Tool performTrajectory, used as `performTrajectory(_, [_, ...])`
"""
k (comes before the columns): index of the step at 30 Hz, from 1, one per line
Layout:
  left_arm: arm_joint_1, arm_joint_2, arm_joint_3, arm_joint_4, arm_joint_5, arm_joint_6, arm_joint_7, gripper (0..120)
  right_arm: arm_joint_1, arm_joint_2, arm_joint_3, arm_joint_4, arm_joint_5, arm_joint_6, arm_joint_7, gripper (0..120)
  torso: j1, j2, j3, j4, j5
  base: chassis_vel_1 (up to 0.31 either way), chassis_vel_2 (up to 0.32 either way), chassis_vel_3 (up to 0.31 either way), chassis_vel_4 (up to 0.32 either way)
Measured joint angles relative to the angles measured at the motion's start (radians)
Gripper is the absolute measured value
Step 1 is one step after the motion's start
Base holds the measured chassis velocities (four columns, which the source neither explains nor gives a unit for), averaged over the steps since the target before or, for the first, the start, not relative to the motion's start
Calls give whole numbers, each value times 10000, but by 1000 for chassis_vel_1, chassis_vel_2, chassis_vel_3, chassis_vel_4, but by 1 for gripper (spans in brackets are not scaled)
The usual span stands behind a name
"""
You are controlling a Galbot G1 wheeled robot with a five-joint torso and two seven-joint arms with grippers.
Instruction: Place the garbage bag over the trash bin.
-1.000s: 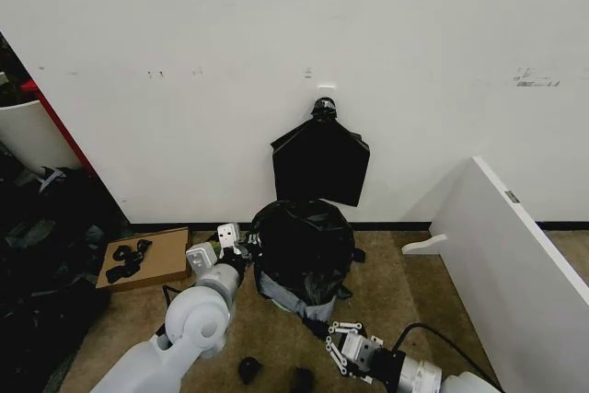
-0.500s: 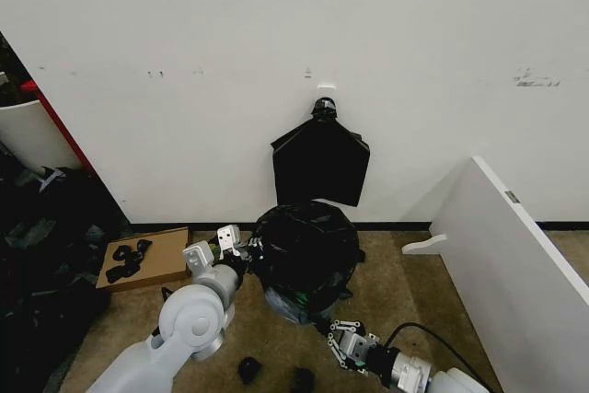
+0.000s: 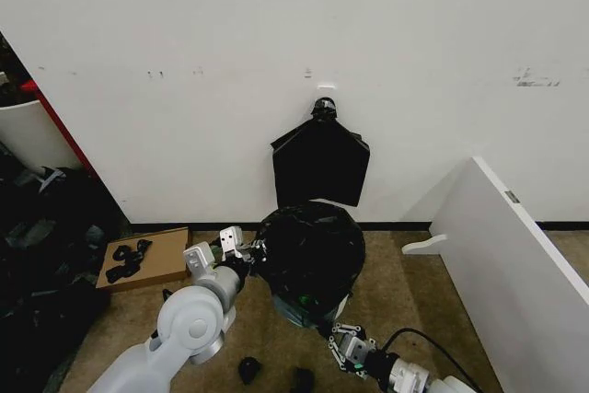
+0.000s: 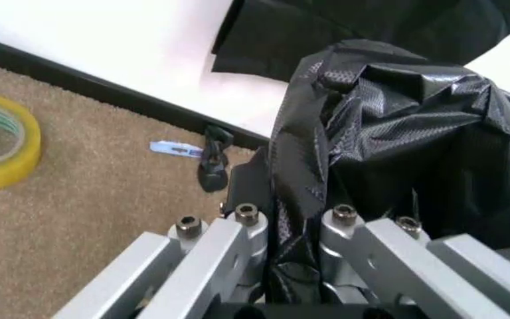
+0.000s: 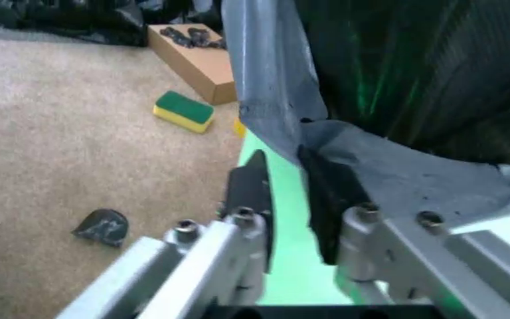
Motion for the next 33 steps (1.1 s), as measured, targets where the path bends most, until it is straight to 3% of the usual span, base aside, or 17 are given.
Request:
performTrajectory(10, [-442,-81,-38,453,-165,-115,-28,4,-311,-215,596,-123,377,548,-152,50,0,0,0,-1,1,0,0,0,0])
performTrajectory(15, [-627,-41,-66,721,-183,-185,-106,4,-602,-129,798,-149,504,1234,-923,71,0,0,0,0,1,0,0,0,0])
performTrajectory(23, [-792,-67,-65,842,-114,-256,-163,4,-670,-178,935,-232,554,1520,-1290,97,0,0,0,0,1,0,0,0,0])
performTrajectory(29, [-603,-26,40,883,963,-502,270,4,-671,-228,1169,10,1492,1000,-503,100,0,0,0,1,2,0,0,0,0])
performTrajectory(33, [-332,10,104,981,2446,-1183,1119,4,-1359,-533,1697,826,2157,961,-419,100,0,0,0,-7,-2,0,0,0,0])
